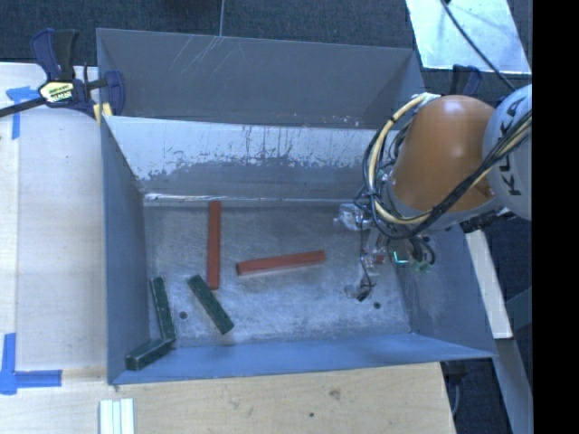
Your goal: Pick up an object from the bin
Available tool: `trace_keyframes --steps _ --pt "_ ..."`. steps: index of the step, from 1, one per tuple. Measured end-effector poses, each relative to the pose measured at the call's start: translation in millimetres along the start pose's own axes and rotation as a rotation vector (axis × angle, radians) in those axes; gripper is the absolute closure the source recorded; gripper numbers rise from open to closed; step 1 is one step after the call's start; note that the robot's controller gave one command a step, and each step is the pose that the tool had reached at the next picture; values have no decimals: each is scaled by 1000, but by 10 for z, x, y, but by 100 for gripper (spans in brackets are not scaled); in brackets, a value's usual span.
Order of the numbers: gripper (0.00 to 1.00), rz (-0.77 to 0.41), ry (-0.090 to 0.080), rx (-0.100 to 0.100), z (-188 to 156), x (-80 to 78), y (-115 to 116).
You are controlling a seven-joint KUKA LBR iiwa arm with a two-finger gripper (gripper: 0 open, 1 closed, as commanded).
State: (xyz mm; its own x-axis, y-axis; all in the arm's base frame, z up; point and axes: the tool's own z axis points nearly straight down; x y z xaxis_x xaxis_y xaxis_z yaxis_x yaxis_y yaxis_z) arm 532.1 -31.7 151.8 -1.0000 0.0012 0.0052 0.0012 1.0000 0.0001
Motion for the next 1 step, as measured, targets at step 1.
trace_keyframes --steps 1 --pt "0 -27 -9 -3 709 -724 627"
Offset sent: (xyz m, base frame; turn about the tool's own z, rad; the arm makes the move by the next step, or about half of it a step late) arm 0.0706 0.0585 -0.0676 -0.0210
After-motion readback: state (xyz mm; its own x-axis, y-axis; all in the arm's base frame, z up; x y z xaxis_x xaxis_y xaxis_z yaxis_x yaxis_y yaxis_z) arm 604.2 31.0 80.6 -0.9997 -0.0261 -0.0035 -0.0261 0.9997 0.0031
